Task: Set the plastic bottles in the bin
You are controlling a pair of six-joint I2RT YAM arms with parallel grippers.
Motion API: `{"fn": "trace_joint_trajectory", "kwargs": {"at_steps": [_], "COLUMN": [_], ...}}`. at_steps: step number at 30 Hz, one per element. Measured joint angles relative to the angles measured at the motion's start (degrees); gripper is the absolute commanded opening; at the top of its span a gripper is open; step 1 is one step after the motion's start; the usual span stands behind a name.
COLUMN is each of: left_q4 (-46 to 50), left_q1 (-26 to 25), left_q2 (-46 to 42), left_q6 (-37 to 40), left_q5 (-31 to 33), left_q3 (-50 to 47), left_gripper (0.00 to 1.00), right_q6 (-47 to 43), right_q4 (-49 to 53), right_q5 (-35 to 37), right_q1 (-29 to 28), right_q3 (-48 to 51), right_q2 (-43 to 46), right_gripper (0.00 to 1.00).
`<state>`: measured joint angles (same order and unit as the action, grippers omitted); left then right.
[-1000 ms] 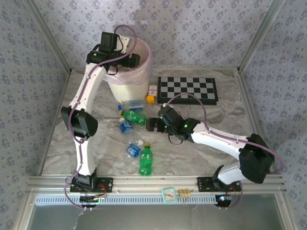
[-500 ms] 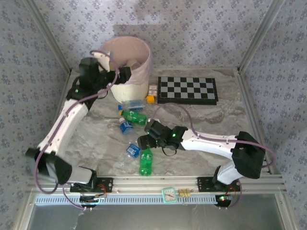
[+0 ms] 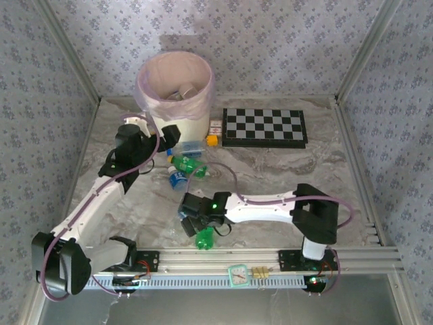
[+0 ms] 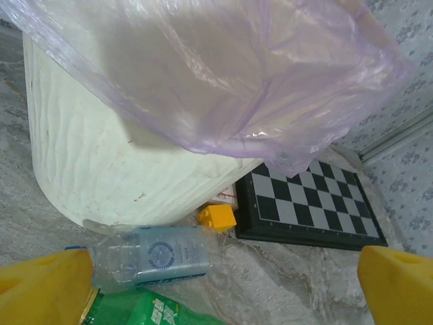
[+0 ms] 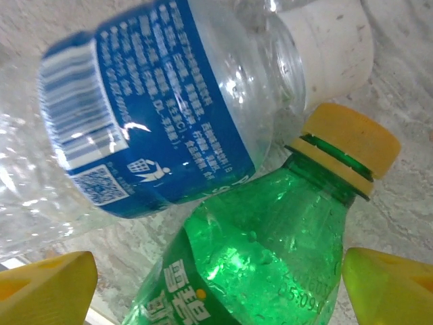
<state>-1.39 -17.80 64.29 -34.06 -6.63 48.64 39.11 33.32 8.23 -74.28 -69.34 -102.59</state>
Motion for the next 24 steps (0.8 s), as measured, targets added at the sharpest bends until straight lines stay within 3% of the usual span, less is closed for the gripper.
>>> {"fn": "trace_joint_trajectory", "kwargs": {"at_steps": [16, 24], "left_q4": [-1.9, -1.8], "left_q1": [-0.3, -0.3], "left_q2": [1.4, 1.9], "left_q6": [-1.0, -1.0], "left_q5": [0.0, 0.7], "left_q3": [0.0, 0.0], "left_gripper": [1.0, 1.0], "right_q6": [2.1, 3.1], "right_q4": [4.2, 4.0], "right_q5": [-0.1, -0.6], "right_q1": [2.3, 4.5], "right_q3": [2.6, 3.7], "right_q2": [-0.6, -0.9], "right_gripper": [0.83, 0.66]}}
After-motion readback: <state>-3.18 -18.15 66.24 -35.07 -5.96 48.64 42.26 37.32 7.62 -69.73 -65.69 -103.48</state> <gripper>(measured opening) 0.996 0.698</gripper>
